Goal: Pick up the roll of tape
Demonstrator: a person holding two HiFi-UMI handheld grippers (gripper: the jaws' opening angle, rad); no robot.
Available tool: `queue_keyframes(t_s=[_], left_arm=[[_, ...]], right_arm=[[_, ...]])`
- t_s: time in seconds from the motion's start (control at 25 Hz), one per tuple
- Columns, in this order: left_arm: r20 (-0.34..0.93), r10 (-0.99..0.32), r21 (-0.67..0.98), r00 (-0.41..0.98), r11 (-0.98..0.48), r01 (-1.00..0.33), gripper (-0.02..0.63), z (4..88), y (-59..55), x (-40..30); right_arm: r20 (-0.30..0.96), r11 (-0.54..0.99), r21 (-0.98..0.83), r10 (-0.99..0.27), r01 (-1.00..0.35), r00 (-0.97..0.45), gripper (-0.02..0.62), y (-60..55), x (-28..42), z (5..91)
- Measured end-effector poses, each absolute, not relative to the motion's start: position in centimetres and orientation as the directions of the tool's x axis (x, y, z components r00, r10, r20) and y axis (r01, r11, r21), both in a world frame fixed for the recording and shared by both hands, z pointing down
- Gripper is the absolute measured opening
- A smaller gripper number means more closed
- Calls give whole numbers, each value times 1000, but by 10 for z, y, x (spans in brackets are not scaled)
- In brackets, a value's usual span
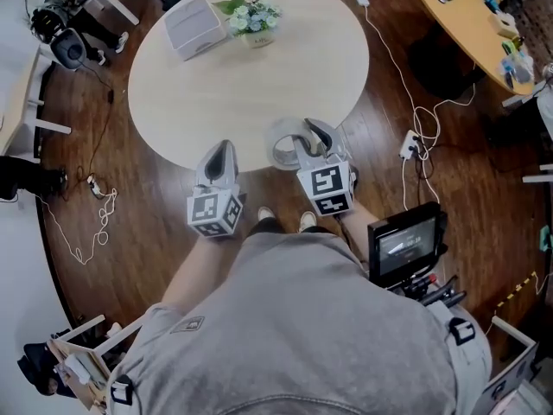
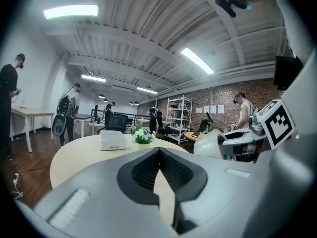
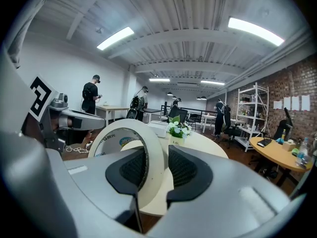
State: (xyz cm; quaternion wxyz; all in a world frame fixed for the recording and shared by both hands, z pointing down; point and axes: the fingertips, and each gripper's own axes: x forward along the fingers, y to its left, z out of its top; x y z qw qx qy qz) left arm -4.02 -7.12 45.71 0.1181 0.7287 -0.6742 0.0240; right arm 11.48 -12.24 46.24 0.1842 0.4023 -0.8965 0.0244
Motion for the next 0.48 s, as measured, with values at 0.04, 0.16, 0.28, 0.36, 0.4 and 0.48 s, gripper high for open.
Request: queue_keyframes(t_s=[0.04,0.16,0.28,0.36,0.4,0.48], left_arm=[[194,-977,141,93,-66,-988,2,457,-69,-39],[185,-977,144,108,-82,-986,2,454,-66,-38],[175,-977,146,123,-98,-984,2,450,-64,-41],[173,-976,147,130,-105,-984,2,448,-60,-45],[172,-976,147,133,-108,-983,2,448,-58,-47],[174,-975,151,139,-113,-982,2,450,-54,-50]], right_arm=[[349,674,106,-714,-731,-607,129,-120,116,461],[344,667,118,-723,-736,-599,129,-113,119,457],[344,656,126,-733,-744,-587,129,-107,118,453],[345,651,130,-737,-748,-581,127,-103,115,451],[347,649,134,-738,-749,-578,127,-101,114,451],[349,645,136,-742,-752,-573,129,-96,109,451]])
